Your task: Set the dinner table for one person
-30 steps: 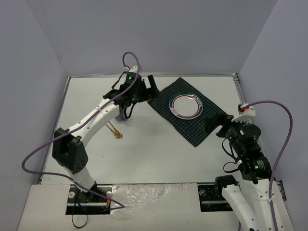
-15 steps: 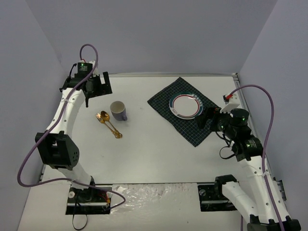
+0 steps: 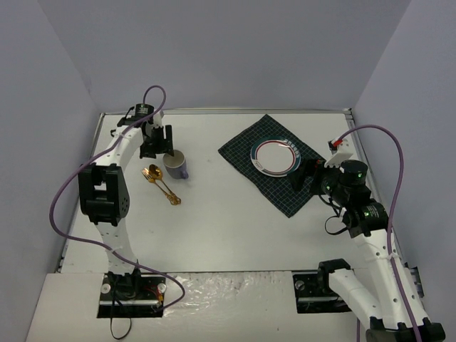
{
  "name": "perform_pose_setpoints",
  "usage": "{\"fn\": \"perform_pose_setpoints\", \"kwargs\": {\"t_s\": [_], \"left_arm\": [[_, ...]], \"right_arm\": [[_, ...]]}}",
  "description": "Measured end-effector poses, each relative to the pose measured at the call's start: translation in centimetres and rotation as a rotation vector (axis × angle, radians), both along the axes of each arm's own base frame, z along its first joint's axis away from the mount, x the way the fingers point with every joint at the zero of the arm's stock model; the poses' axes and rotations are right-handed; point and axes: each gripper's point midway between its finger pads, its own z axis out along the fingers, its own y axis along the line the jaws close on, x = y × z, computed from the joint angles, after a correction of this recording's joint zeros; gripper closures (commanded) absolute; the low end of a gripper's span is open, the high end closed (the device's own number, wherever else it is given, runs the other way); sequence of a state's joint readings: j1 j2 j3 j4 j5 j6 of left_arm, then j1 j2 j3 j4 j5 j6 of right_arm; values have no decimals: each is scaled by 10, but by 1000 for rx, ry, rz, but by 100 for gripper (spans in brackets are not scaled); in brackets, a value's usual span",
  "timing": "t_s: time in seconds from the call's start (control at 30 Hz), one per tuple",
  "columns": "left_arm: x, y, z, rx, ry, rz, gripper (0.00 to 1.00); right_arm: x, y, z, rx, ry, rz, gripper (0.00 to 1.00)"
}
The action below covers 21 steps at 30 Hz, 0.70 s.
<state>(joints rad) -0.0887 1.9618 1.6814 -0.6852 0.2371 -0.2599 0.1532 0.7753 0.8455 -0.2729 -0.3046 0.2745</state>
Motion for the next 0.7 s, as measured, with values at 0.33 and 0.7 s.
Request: {"fn": "perform_pose_setpoints", "kwargs": {"t_s": [0.33, 0.7], "left_arm": [[5, -4, -6, -9, -9, -27, 78], [5, -8, -8, 6, -21, -70, 100]], "right_arm": [[1, 2, -4, -2, 15, 5, 0], [2, 9, -7, -3, 24, 30, 0]]}}
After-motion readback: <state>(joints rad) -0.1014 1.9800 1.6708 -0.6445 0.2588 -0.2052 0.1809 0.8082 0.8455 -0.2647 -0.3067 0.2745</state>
